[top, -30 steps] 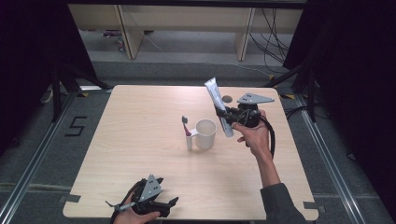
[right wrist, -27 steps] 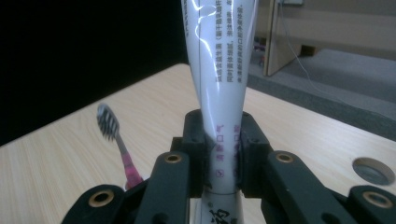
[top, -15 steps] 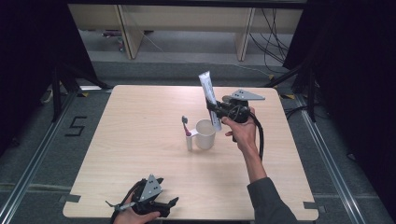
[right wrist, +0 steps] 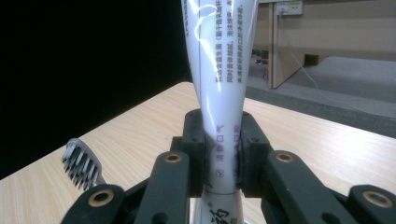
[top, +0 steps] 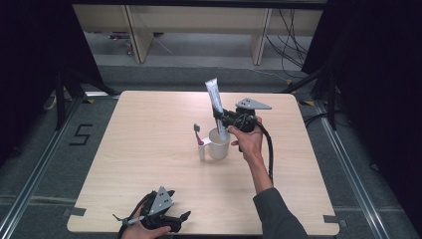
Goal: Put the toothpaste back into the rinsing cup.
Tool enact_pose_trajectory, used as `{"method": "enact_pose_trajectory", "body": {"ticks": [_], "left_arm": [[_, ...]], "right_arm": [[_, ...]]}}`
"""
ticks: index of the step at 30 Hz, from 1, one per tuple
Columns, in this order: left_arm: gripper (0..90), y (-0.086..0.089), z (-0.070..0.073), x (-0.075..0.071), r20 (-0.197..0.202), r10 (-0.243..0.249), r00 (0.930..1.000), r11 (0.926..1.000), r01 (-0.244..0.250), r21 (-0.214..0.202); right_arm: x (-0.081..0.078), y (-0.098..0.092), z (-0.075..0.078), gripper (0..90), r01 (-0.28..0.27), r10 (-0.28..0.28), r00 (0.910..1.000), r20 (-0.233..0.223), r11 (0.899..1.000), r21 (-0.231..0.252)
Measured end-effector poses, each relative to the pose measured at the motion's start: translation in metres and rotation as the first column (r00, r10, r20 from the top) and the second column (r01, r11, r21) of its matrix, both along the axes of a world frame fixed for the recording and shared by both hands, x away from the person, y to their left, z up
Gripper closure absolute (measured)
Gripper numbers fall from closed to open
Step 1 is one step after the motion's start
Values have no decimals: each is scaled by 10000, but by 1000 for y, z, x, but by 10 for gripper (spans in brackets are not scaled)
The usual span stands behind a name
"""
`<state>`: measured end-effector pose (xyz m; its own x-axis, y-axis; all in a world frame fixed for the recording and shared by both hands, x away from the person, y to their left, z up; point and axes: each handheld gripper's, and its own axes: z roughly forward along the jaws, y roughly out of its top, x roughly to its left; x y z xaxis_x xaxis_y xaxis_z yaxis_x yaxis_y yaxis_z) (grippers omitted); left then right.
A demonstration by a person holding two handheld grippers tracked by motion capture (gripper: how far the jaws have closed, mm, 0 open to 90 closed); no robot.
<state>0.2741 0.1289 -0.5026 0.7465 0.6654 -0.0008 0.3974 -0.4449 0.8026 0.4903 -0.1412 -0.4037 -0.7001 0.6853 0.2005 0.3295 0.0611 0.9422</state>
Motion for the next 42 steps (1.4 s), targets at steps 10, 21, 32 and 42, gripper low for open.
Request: {"method": "enact_pose_trajectory", "body": {"ticks": [10, 21, 32, 42], "left_arm": [[164, 0, -1, 1, 33, -109, 9999, 9999, 109, -60], [164, -2, -1, 0, -73, -130, 9999, 9999, 129, -86], [164, -1, -1, 0, -64, -198, 9998, 9998, 199, 60], [164, -1, -1, 1, -2, -219, 9998, 9992, 219, 331]], "right_arm": [[2, 0, -22, 772, 227, -228, 9996, -143, 9997, -47], [0, -2, -40, 771, 203, -199, 9989, -428, 9997, 106], [-1, -4, -51, 769, 221, -224, 9996, -179, 9995, -213], [-6, -5, -57, 768, 151, -169, 9986, -498, 9992, -367]]}}
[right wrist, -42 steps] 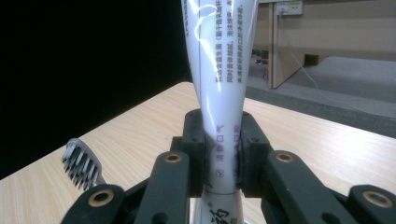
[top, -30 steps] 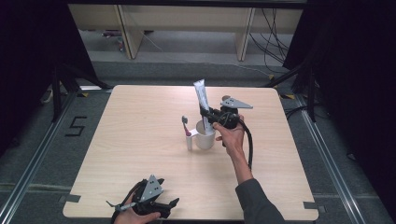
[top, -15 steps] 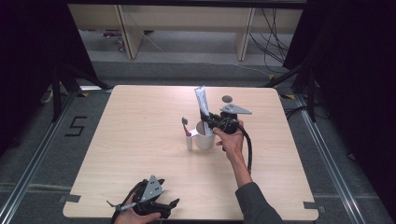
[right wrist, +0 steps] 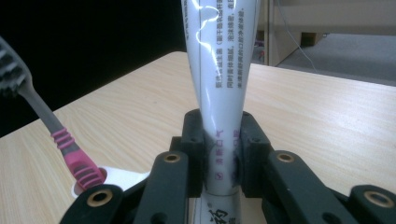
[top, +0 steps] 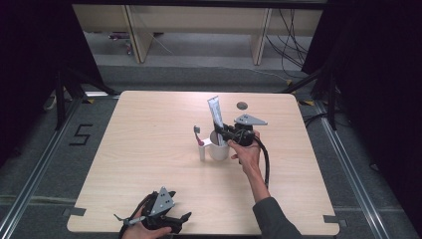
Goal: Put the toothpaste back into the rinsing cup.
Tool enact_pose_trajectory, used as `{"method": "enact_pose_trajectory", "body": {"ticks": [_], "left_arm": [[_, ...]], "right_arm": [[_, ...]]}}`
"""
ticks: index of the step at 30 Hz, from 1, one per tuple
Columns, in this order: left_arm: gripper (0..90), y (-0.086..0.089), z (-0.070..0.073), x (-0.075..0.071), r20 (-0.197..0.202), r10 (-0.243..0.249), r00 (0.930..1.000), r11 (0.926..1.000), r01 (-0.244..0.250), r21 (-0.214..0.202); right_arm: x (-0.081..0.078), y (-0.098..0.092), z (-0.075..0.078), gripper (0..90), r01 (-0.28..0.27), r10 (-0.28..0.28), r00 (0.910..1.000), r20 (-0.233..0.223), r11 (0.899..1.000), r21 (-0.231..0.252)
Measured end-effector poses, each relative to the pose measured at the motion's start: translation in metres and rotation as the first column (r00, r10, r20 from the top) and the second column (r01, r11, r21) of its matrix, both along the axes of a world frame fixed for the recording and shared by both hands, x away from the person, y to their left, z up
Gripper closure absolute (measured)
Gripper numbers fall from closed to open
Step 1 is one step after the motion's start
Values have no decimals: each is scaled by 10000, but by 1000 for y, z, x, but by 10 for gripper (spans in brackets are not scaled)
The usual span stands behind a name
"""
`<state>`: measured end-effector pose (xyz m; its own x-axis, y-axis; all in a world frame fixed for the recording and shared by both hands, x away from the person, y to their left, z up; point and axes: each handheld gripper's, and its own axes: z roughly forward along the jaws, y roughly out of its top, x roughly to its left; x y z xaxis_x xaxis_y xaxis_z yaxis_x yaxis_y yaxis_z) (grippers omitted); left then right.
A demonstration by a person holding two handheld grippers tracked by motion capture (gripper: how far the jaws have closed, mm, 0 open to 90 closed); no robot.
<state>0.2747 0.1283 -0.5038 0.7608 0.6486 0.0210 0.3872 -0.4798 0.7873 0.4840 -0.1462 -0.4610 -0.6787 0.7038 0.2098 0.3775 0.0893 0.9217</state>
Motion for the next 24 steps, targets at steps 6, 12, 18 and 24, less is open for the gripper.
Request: {"method": "enact_pose_trajectory", "body": {"ticks": [6, 12, 18, 24], "left_arm": [[164, 0, -1, 0, 47, -16, 10000, 10000, 17, -72], [164, 0, -1, 0, 63, -16, 10000, 10000, 17, -47], [164, -1, 0, 0, -109, -104, 9999, 9998, 102, -177], [164, -1, -1, -1, -93, -31, 10000, 9999, 30, -111]], "right_arm": [[-1, -1, -3, 767, -168, 169, 9998, 55, 9997, -182], [-5, -2, -6, 766, -155, 158, 9999, 51, 9985, -518], [-8, -4, -11, 747, -171, 168, 9998, -52, 9977, -655], [-10, -7, -9, 743, -70, 83, 9999, 149, 9967, -808]]}}
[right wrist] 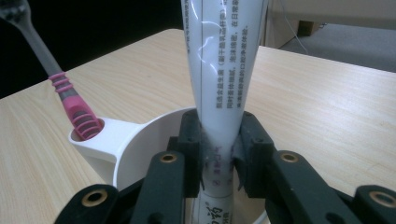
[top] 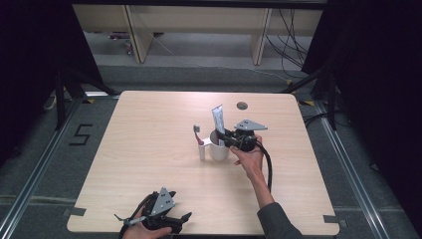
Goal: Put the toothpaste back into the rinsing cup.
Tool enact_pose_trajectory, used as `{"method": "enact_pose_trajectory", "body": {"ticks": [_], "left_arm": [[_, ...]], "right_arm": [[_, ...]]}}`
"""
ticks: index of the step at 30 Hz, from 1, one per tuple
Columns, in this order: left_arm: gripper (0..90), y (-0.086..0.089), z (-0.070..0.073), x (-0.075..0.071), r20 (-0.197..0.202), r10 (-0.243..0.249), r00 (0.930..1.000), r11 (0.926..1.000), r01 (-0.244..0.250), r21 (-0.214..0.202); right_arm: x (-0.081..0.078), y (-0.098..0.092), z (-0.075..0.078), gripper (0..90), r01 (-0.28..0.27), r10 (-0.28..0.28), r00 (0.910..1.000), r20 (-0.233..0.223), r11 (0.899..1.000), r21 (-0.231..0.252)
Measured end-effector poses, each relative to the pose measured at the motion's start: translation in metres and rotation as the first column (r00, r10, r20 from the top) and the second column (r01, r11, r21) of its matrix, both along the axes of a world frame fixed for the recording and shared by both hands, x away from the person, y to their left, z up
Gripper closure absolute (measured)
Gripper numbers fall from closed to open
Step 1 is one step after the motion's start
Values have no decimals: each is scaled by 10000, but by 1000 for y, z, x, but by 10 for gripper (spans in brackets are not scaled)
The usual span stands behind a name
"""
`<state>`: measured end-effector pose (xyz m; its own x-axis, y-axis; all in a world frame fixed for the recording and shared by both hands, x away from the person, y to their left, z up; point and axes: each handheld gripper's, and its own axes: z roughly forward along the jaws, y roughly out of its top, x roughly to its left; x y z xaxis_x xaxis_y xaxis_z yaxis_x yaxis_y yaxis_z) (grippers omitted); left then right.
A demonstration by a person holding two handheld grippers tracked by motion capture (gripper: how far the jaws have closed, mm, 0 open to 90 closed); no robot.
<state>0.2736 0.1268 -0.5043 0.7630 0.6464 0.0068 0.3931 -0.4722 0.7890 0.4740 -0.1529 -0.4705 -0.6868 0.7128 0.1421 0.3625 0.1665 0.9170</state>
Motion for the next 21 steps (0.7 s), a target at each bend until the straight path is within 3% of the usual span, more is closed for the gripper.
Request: {"method": "enact_pose_trajectory", "body": {"ticks": [2, 5, 6, 7, 8, 10, 11, 12, 13, 14, 17, 19, 20, 21], "left_arm": [[164, 0, 0, 0, -17, -39, 10000, 10000, 39, -12], [164, 0, 0, 0, 1, 17, 10000, 10000, -17, -14], [164, 0, -1, 0, 19, 11, 10000, 10000, -11, -30], [164, 0, -1, 0, 31, -9, 10000, 10000, 9, -14], [164, 0, -1, 0, -4, -36, 10000, 10000, 36, 1], [164, -1, -1, 0, 11, -38, 10000, 10000, 37, 31], [164, -1, -1, 0, 5, -54, 10000, 10000, 54, 55], [164, -1, -2, 0, 72, -35, 10000, 10000, 36, -22], [164, -1, -1, 0, 48, -64, 10000, 10000, 64, -16], [164, -1, -1, 1, 6, -125, 9999, 9999, 125, 37], [164, 0, -1, 1, -63, -185, 9998, 9998, 186, 45], [164, 0, -1, 1, -32, -171, 9998, 9998, 172, 142], [164, 0, -1, 2, -13, -211, 9998, 9993, 211, 296], [164, -1, -2, 1, 126, -81, 9999, 9999, 79, 148]], "right_arm": [[-1, -2, 1, 738, -52, 51, 9999, -128, 10000, -35], [-1, -3, 3, 709, -1, 4, 9999, 166, 9998, -218], [-2, -2, 3, 696, -29, 29, 10000, -8, 10000, -40], [-2, -4, 5, 689, -63, 64, 9998, 180, 10000, -54], [-4, -4, 6, 677, -36, 36, 10000, -51, 10000, -13], [-6, -4, 7, 656, 115, -115, 9999, -39, 9999, 34], [-6, -6, 8, 645, -110, 108, 9999, -131, 9998, -139], [-5, -6, 8, 628, -44, 45, 10000, 63, 9999, -161], [-8, -7, 9, 608, 138, -136, 9995, -269, 9999, 90], [-6, -9, 10, 588, 23, -23, 10000, -20, 9999, 99], [-9, -13, 14, 524, 111, -111, 9999, 17, 9999, 120], [-11, -16, 17, 445, 324, -316, 9993, -201, 9986, 418], [-13, -17, 19, 443, 299, -262, 9981, -555, 9973, 668], [-14, -20, 20, 442, 323, -297, 9989, -367, 9969, 714]]}}
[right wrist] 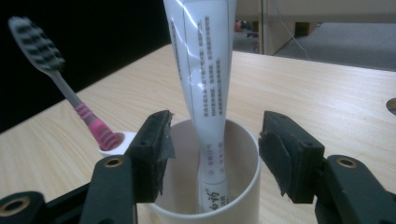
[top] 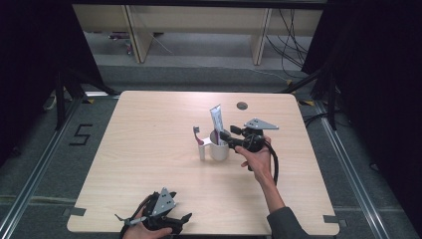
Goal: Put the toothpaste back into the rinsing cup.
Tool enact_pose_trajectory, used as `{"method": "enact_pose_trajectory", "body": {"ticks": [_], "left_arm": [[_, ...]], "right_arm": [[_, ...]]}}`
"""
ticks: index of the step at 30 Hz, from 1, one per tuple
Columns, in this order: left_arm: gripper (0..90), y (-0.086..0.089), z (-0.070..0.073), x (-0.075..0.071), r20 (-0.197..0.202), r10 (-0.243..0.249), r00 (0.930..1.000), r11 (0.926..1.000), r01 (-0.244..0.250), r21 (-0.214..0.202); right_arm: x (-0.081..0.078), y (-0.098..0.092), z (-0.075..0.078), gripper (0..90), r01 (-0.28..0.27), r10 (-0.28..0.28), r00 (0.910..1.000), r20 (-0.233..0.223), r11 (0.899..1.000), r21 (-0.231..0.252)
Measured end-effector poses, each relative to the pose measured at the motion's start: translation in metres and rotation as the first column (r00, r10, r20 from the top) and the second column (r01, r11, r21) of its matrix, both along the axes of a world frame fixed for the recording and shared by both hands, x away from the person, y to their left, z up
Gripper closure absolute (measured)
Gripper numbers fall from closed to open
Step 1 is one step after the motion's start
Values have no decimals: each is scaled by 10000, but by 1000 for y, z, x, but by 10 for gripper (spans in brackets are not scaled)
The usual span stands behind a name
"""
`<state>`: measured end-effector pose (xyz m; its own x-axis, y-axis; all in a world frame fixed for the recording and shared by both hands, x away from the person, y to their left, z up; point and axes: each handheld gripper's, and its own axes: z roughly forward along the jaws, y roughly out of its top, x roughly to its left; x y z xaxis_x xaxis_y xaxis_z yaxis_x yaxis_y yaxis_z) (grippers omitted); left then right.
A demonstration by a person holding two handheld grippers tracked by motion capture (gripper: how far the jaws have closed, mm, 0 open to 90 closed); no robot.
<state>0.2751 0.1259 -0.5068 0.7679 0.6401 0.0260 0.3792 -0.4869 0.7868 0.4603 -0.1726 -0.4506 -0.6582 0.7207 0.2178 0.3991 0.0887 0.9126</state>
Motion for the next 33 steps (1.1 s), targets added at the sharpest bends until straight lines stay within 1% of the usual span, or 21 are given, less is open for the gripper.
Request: {"method": "enact_pose_trajectory", "body": {"ticks": [1, 2, 4, 6, 8, 9, 10, 11, 12, 13, 15, 16, 18, 21, 22, 27, 28, 29, 30, 32, 33], "left_arm": [[164, 0, 1, -1, -21, 2, 10000, 10000, -2, 36], [164, -1, 0, -1, -79, 66, 9999, 9997, -68, -253], [164, 0, 0, -1, -36, 41, 10000, 10000, -41, -51], [164, 0, 0, 0, -10, 16, 10000, 10000, -16, 81], [164, -2, -1, -1, -87, 86, 9999, 9997, -88, -234], [164, 0, -1, 0, -44, 58, 10000, 10000, -58, -19], [164, 0, 0, 0, -220, -34, 9998, 10000, 32, -81], [164, 0, -1, 0, -155, 48, 9999, 9999, -50, -151], [164, -1, -1, -1, -163, 85, 9998, 9997, -89, -210], [164, 1, 0, 0, -231, -29, 9997, 10000, 27, -71], [164, 0, 0, 0, -78, 115, 9999, 9998, -116, -139], [164, 0, 0, 0, -64, 153, 9999, 9997, -155, -185], [164, 1, 1, 0, -148, 153, 9998, 9998, -155, -97], [164, 1, 1, 0, -158, 177, 9997, 9998, -178, -104], [164, 1, 0, 0, -93, 195, 9998, 9998, -196, -73], [164, 1, 1, 0, -137, 154, 9998, 9999, -155, -67], [164, 1, 0, 0, -104, 157, 9998, 9997, -159, -174], [164, 1, 0, 0, -77, 156, 9998, 9996, -158, -238], [164, 1, 0, 0, -72, 136, 9999, 9997, -138, -225], [164, 1, 0, 0, -71, 149, 9999, 9997, -150, -198], [164, 1, -1, 0, -50, 145, 9999, 9997, -146, -197]], "right_arm": [[-1, -3, 2, 437, -75, 75, 9999, 96, 10000, 6], [-3, -3, 3, 428, 17, -16, 10000, -80, 9999, 109], [-5, -8, 5, 419, -89, 89, 10000, 36, 9999, -58], [-9, -11, 7, 415, 76, -76, 9998, -176, 10000, 33], [-10, -16, 7, 409, 32, -33, 10000, -73, 9998, -189], [-12, -18, 8, 408, 151, -155, 9996, -224, 9997, -177], [-13, -20, 7, 408, 174, -175, 9997, -182, 9998, -75], [-14, -23, 7, 406, 101, -104, 9999, -134, 9998, -194], [-17, -25, 7, 403, 286, -292, 9991, -306, 9994, -194], [-17, -28, 5, 396, 286, -294, 9993, -248, 9992, -295], [-21, -33, 5, 388, 379, -393, 9988, -304, 9983, -448], [-21, -37, 4, 382, 365, -370, 9993, -95, 9980, -516], [-25, -41, 4, 371, 462, -478, 9980, -415, 9982, -387], [-29, -47, 3, 360, 498, -511, 9979, -387, 9982, -346], [-30, -46, 3, 354, 519, -531, 9970, -569, 9984, -222], [-33, -48, 6, 331, 371, -380, 9977, -567, 9992, -163], [-34, -47, 6, 319, 339, -352, 9983, -475, 9990, -292], [-36, -47, 7, 316, 345, -368, 9974, -613, 9987, -384], [-39, -45, 6, 316, 369, -385, 9972, -641, 9990, -259], [-40, -46, 5, 315, 311, -327, 9989, -347, 9984, -462], [-42, -46, 4, 314, 177, -198, 9986, -482, 9989, -443]]}}
